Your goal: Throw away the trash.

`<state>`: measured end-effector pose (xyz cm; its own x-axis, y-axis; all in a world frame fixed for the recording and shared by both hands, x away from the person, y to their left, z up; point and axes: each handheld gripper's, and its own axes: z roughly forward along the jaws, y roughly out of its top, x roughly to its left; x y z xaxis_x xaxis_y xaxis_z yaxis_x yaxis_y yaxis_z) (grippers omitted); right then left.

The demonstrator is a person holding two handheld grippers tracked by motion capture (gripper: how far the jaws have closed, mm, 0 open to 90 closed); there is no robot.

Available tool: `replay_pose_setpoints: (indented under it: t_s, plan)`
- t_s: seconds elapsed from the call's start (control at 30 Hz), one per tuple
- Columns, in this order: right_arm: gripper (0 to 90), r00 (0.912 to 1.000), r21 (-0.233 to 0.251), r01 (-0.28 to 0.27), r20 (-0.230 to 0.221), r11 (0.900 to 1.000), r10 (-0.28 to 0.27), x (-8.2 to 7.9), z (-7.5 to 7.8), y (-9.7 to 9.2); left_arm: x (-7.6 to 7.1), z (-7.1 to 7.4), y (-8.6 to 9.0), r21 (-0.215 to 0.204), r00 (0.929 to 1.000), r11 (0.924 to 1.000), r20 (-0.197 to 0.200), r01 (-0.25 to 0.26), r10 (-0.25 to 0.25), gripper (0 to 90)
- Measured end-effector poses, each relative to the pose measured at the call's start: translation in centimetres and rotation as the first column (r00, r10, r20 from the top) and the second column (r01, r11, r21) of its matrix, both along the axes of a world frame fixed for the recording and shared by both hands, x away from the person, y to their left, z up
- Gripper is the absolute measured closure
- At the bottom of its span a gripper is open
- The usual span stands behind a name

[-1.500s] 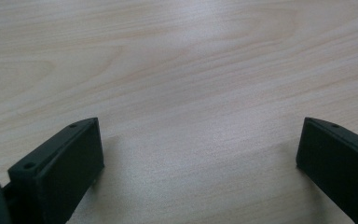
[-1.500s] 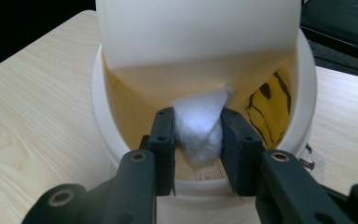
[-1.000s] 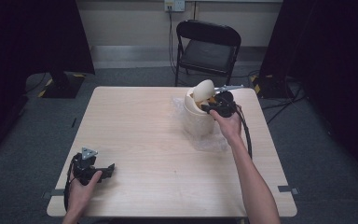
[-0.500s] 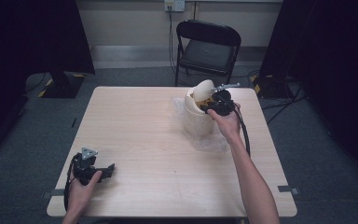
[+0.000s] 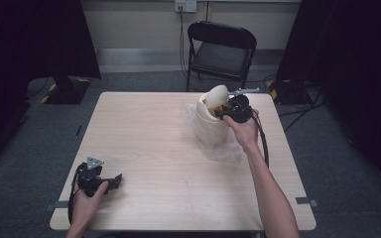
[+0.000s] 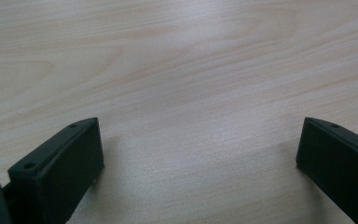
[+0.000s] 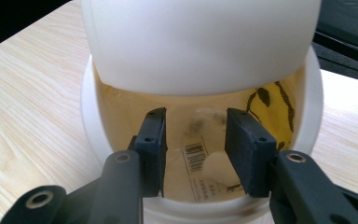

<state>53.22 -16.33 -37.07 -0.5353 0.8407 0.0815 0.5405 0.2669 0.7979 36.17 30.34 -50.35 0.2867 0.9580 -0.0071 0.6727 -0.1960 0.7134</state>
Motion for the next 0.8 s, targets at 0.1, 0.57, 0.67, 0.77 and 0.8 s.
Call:
replay_pose_setpoints:
  t_s: [0.1,0.57,0.67,0.77,0.8]
  plan:
    - [59.0,1.0000,0.006,-0.002,0.005,1.0000,0.002,-0.3,0.3,-0.1,0.0,0.0,0.0,0.000,1.0000,1.0000,0.000,-0.001,0.001,0.0]
    - [57.5,0.9990,0.036,0.022,0.037,0.9991,-0.024,-2.6,0.8,-1.4,0.0,0.0,0.0,0.000,1.0000,1.0000,0.000,-0.001,0.001,0.0]
    - [52.9,0.9979,0.026,0.008,0.064,0.9996,-0.009,-3.7,0.9,-1.7,0.0,0.0,0.0,-0.001,1.0000,1.0000,0.000,-0.001,0.001,0.0]
    - [48.6,0.9968,0.033,0.003,0.080,0.9994,-0.006,-4.7,0.9,-1.8,0.0,0.0,0.0,0.000,1.0000,1.0000,0.000,-0.001,0.001,0.0]
    - [46.9,0.9963,0.041,0.004,0.086,0.9991,-0.007,-5.1,0.8,-2.0,0.0,0.0,0.0,0.000,1.0000,1.0000,0.000,0.000,0.000,0.0]
